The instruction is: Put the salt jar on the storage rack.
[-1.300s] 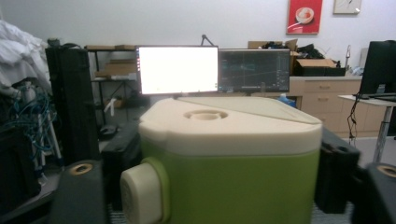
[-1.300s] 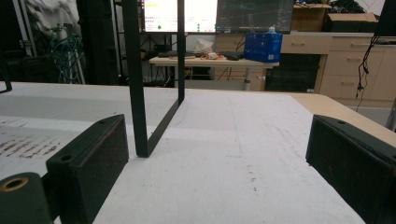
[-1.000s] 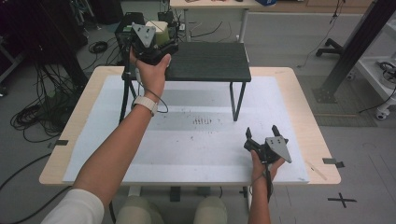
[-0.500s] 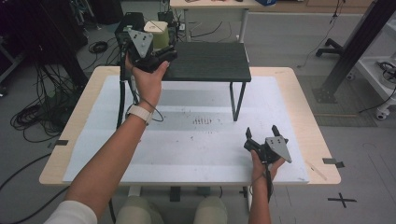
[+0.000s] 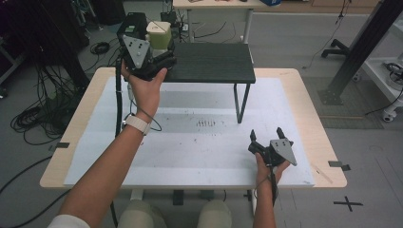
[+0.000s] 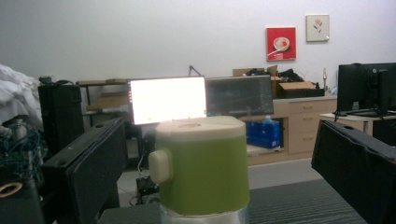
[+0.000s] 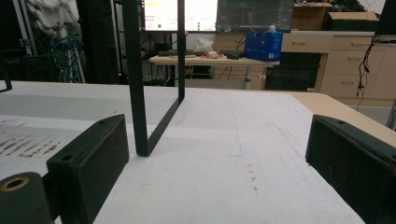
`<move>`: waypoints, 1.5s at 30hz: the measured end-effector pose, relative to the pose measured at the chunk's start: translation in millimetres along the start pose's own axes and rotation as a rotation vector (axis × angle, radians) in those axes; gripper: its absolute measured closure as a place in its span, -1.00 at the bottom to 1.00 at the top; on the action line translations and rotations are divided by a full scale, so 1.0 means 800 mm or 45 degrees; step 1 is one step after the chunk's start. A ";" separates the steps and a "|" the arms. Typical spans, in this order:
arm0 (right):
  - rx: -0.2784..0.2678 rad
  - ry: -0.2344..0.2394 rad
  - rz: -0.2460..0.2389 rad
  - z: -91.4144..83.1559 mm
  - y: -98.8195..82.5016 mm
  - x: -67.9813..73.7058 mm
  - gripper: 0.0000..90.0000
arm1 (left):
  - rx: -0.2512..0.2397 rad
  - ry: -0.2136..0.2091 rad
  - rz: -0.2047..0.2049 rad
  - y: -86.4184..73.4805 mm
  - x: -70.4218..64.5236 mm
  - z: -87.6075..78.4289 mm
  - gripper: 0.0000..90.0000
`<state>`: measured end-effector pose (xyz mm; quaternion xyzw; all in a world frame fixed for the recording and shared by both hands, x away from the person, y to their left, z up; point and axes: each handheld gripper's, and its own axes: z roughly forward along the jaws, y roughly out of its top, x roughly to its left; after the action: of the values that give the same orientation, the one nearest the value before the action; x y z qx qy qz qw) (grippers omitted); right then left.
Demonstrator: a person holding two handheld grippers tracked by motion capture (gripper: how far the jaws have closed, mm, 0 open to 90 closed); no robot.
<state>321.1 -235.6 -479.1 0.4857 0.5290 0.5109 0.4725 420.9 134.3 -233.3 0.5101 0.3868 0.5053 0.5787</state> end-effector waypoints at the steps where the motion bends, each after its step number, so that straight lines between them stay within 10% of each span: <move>1: -0.001 0.000 0.000 0.000 0.000 0.000 -0.86 | -0.005 0.000 -0.004 0.000 0.000 -0.002 -0.91; 26: 0.001 -0.003 -0.004 0.000 0.000 0.000 -0.86 | -0.049 -0.008 -0.047 -0.034 0.025 -0.082 -0.91; 45: 0.002 -0.005 -0.004 0.000 0.000 0.000 -0.86 | 0.024 -0.017 -0.096 -0.098 0.053 -0.130 -0.92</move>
<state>321.3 -235.3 -479.0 0.4862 0.5293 0.5087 0.4740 343.8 199.1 -325.8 0.5041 0.4065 0.4762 0.5949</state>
